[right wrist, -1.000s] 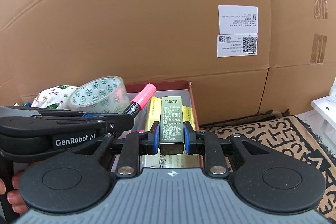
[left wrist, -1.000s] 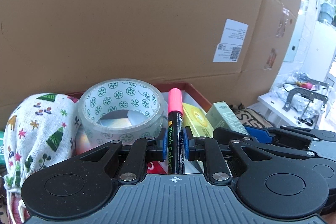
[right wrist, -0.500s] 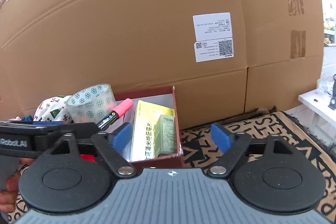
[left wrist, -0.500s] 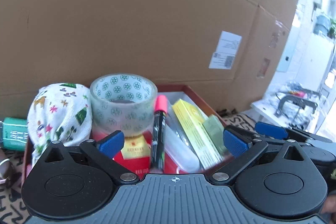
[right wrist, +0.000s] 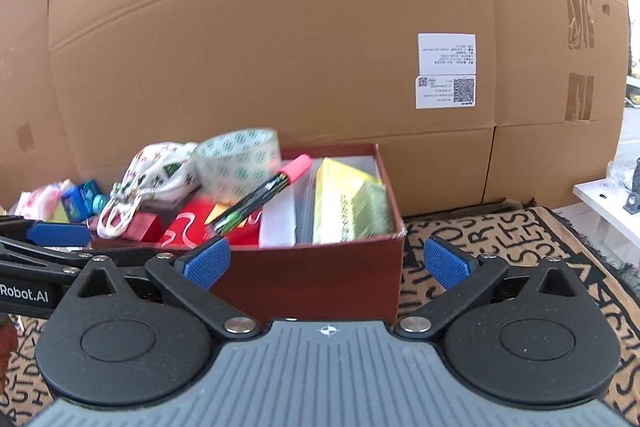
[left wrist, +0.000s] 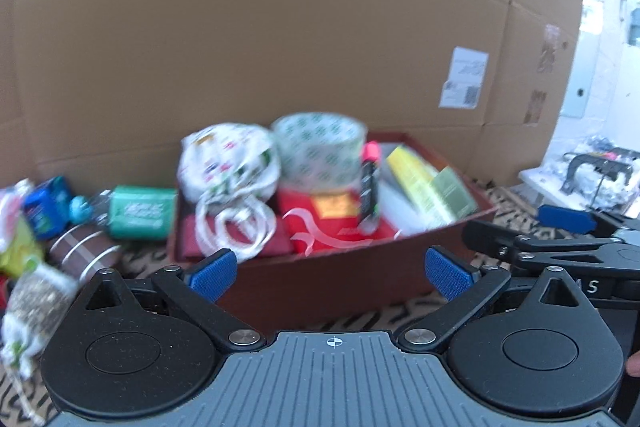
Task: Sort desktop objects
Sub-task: 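Lower both items into the brown box and open both grippers, then withdraw both tools from the brown box back toward the pile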
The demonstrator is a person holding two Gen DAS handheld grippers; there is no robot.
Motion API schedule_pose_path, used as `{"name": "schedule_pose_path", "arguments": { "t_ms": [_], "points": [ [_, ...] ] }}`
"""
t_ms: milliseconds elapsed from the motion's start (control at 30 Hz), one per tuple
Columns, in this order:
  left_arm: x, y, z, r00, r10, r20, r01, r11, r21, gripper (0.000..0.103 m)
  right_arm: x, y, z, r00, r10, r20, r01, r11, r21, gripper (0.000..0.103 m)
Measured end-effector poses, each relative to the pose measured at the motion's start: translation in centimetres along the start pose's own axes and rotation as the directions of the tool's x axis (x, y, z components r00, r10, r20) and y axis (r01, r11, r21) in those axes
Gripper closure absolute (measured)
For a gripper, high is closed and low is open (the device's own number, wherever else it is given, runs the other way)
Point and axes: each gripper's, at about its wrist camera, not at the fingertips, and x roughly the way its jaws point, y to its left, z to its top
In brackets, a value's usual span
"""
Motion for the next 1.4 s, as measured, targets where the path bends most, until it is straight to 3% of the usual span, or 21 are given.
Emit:
{"name": "schedule_pose_path", "arguments": {
  "t_ms": [733,1200,1400],
  "points": [
    [-7.1,6.0,-7.2,0.996,0.06,-0.064,-0.064,0.996,-0.059,0.0,-3.6,8.7,-4.0,0.994,0.003,-0.112,-0.009,0.998,-0.059,0.0],
    [-14.9,10.9,-9.9,0.997,0.078,0.024,-0.075,0.99,-0.123,0.0,-8.9,15.4,-4.4,0.998,0.053,-0.037,-0.058,0.985,-0.162,0.0],
    [-16.1,13.3,-10.2,0.992,0.119,0.04,-0.111,0.98,-0.166,0.0,-8.6,17.2,-4.4,0.994,0.098,-0.048,-0.106,0.977,-0.187,0.0]
  ]
}}
